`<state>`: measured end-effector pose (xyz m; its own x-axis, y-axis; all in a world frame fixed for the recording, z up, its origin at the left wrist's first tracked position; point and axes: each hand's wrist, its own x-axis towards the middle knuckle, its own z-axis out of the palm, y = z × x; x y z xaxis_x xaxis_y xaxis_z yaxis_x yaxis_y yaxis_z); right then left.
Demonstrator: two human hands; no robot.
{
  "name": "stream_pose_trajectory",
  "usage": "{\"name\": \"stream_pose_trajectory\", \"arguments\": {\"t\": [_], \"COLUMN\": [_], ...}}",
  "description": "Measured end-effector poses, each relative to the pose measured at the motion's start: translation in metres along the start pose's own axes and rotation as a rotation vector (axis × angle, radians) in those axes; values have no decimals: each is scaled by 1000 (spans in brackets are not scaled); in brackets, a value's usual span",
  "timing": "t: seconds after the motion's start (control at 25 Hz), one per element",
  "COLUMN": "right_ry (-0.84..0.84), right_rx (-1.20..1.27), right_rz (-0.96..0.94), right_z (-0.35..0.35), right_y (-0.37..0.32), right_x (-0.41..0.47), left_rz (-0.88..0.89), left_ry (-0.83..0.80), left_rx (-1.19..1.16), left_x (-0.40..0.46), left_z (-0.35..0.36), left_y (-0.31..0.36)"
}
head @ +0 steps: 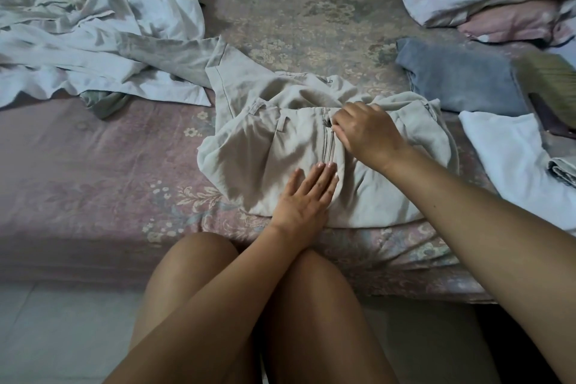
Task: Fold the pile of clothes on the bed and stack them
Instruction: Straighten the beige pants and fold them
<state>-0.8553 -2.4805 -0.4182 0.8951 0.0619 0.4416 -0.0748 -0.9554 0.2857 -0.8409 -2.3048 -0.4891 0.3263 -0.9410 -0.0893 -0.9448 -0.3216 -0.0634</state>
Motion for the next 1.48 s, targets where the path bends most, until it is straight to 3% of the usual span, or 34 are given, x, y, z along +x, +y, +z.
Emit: {"name": "stream_pose_trajectory", "arguments": {"t": [0.16, 0.24, 0.32, 0.4, 0.56, 0.68, 0.8, 0.88, 0.96, 1.08, 1.24, 1.48], "right_ry": [-124, -182, -281, -315, -447, -344, -98, 27, 95, 107, 142, 140], "right_rx": [76, 255, 333, 404, 419, 423, 775, 1112, 1354, 1378, 1358, 1446], "right_rz": [116, 392, 679, 837, 773, 766, 1074, 1265, 1340, 1297, 1297, 1292], "right_z": [3, -3, -4, -5, -12, -16, -7, -4, -6, 1, 6, -5], "right_y": [-14, -19, -14, -10, -7, -9, -10, -15, -23, -28, -36, -44], "right_x": [4, 7, 10, 17, 28, 17, -8, -20, -24, -27, -28, -25], "left_rz": [-35, -46, -46, -7, 100, -49, -306, -315, -265, -304, -308, -374], "left_ry": [-19, 37, 199, 267, 454, 679, 549, 363, 308, 365, 252, 236], "left_rx": [0, 12, 22, 15, -114, -333, -544, -561, -555, -708, -943, -1235], "left_x": [-1, 1, -2, -4, 10, 39, 69, 82, 89, 93, 82, 79], "left_z": [-6, 0, 1, -3, -31, -54, -62, -58, -58, -73, -93, -94], "left_y": [6, 5, 2, 3, -6, -40, -66, -67, -64, -67, -77, -62]}}
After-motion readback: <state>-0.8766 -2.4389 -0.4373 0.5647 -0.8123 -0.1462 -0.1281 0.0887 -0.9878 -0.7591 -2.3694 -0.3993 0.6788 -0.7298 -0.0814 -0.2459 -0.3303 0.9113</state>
